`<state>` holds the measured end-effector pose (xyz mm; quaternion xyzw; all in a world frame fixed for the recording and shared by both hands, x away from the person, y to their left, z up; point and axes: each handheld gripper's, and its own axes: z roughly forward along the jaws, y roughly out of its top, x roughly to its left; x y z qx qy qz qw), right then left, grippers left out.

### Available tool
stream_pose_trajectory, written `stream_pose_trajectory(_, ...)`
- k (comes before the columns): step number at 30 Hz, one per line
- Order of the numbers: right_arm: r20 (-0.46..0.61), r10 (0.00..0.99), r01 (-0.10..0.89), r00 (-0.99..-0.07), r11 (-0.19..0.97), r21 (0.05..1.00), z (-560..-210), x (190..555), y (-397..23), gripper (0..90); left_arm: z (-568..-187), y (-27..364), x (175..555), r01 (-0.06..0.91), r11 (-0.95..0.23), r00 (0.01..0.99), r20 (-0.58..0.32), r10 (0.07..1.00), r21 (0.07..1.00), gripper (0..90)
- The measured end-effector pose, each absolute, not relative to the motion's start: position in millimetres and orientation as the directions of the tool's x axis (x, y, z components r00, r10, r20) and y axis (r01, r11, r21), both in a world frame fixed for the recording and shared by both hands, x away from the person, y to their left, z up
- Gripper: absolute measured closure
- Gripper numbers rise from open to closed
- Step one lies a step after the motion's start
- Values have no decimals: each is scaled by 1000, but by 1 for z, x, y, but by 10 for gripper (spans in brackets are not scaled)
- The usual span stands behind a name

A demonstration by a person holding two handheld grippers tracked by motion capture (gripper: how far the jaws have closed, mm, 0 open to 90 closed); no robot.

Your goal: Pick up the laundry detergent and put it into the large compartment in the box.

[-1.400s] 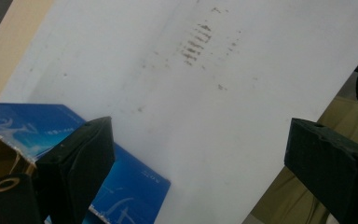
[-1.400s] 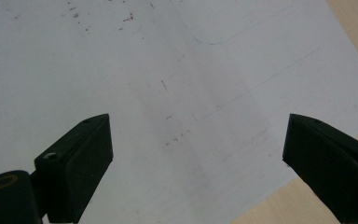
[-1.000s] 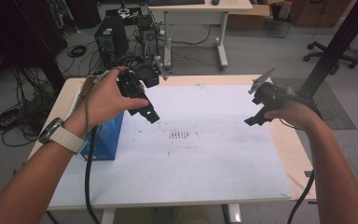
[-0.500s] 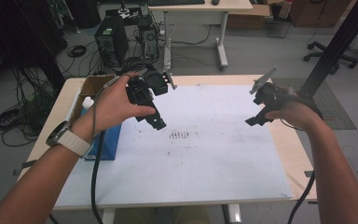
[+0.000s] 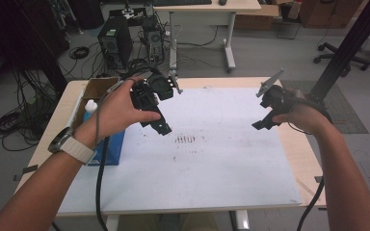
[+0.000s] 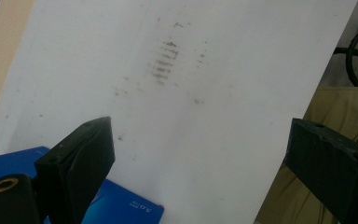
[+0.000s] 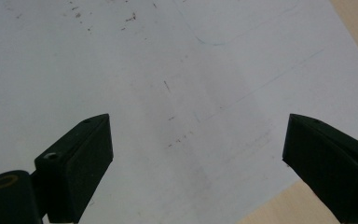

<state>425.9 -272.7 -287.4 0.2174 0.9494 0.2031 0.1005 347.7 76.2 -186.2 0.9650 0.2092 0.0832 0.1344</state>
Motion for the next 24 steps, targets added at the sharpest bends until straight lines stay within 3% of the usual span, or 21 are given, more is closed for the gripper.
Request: stream_pose_trajectory(24,-100,454,374,-885,824,427,-290,427,-272,86,-189,75,351,379,-877,902,93,421,294,85)
